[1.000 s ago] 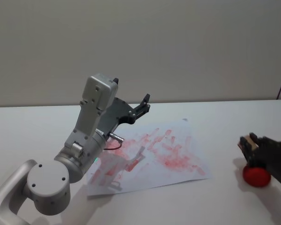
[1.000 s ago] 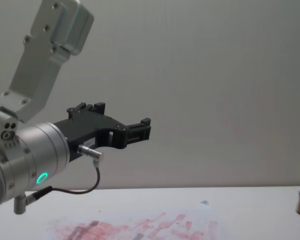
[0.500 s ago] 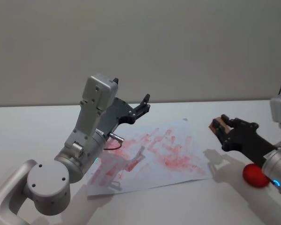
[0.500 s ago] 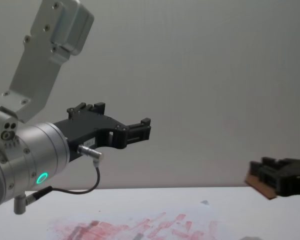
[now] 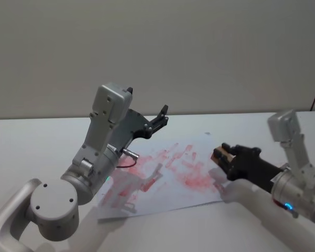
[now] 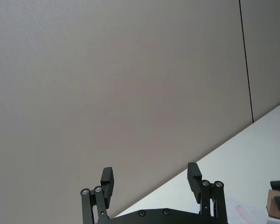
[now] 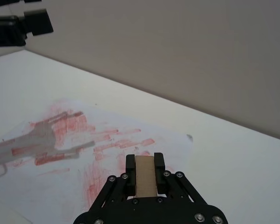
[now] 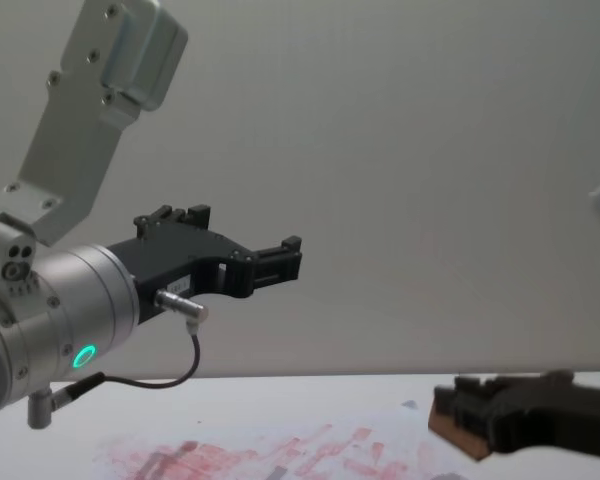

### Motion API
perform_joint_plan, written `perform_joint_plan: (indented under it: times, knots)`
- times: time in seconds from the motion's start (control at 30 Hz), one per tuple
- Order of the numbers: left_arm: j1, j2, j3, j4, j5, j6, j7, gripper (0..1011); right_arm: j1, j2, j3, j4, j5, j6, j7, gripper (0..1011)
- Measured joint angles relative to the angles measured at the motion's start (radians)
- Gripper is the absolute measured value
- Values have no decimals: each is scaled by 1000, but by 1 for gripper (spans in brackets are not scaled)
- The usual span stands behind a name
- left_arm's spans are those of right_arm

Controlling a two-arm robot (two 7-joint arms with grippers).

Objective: Use the one hand to pick up the stamp and affix it onto the A4 paper.

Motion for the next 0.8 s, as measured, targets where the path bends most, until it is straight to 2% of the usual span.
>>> perform_joint_plan:
  times: [0.07,0.43,0.8]
  knots:
    - [0,0,0,0,0,0,0,1001,15,-8,-9,31,-24,11,19,223]
    - [0,0,0,0,0,0,0,1001,59,-32,-35,114,-87,15,68,223]
    - [0,0,0,0,0,0,0,1001,80,-49,-50,152,-101,-8,68,223]
